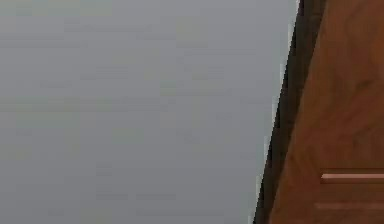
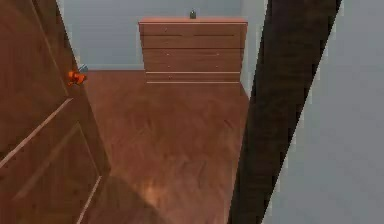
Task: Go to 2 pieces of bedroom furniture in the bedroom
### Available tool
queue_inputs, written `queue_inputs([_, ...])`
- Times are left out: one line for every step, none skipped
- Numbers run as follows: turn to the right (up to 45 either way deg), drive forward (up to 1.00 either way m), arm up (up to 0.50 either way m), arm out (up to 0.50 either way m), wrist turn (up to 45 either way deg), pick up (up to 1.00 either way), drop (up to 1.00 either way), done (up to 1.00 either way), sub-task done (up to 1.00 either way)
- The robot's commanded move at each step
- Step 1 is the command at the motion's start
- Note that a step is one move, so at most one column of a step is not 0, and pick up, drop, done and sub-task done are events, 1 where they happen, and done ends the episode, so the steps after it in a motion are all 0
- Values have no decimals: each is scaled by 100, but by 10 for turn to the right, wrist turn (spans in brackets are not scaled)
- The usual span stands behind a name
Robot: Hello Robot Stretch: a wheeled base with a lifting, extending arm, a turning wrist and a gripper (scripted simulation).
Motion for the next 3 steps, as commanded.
queue_inputs([450,0,0,0,0,0,0,0,0])
queue_inputs([90,0,0,0,0,0,0,0,0])
queue_inputs([0,50,0,0,0,0,0,0,0])
